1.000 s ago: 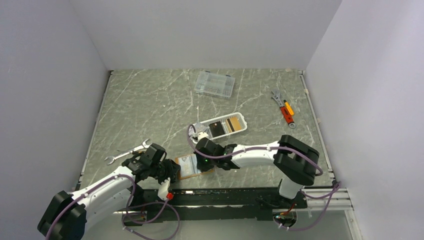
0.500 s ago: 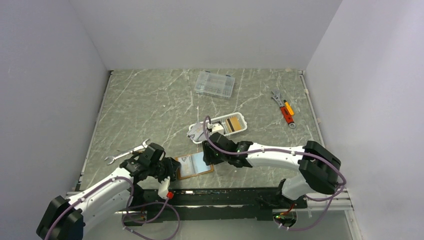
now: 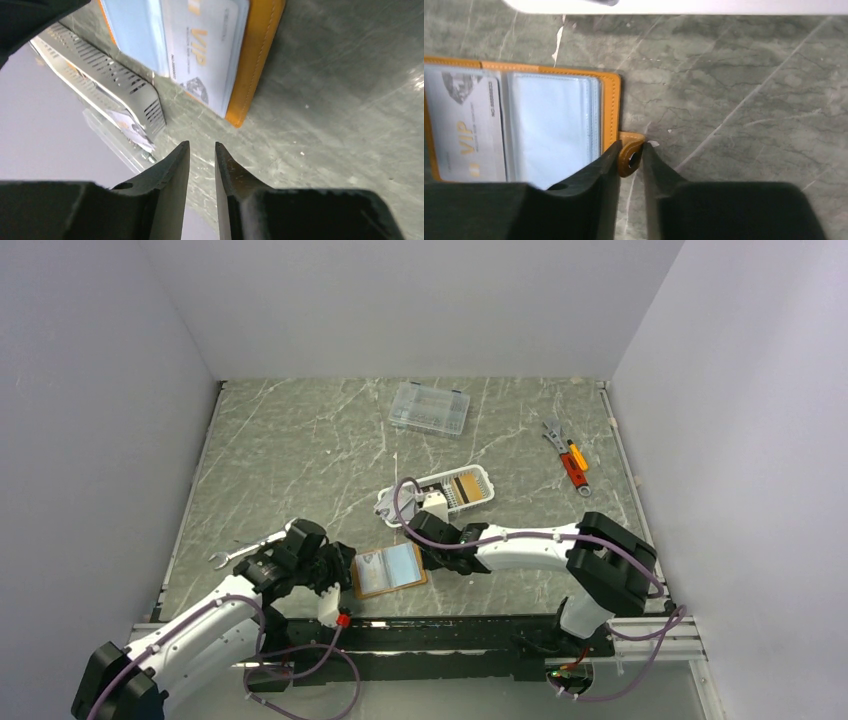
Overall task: Put the credit cards into the card holder
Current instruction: Move the card holder to the center of the board, then pick up the credit card from the storage box.
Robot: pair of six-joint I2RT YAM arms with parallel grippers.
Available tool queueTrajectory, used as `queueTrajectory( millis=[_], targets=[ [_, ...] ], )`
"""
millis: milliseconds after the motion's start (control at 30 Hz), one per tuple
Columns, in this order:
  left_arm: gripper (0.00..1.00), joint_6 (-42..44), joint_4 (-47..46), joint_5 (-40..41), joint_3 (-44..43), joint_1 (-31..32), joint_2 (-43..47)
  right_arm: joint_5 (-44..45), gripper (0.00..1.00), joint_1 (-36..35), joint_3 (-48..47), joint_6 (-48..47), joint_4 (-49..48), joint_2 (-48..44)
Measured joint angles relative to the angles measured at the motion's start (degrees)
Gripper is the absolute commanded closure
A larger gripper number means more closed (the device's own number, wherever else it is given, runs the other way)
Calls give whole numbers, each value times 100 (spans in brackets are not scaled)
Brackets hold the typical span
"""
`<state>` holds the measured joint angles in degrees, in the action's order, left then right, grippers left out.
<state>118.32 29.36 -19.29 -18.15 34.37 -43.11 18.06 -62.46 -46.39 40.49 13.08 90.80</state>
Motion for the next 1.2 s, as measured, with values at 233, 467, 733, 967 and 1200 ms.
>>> queueTrajectory(
  millis=[233, 467, 733, 967, 1200],
  targets=[
    [68, -603, 76, 341, -299, 0, 39, 389, 99, -94, 442, 273, -68, -426],
    [64, -2028, 188, 343, -1320, 0, -660, 619, 71, -350, 962, 776, 103, -1233],
    [46, -4229, 409, 160, -2844, 0, -1532, 719, 48, -140, 734, 769, 839, -2050],
    [8, -5737, 828, 133, -3814, -83, -2129, -114, 40, 1851, -785, -297, 898, -2107],
    [1, -7053, 1596, -304, -4732, -634, -2736, -1307, 43, 2667, -2420, -1255, 870, 61]
  ],
)
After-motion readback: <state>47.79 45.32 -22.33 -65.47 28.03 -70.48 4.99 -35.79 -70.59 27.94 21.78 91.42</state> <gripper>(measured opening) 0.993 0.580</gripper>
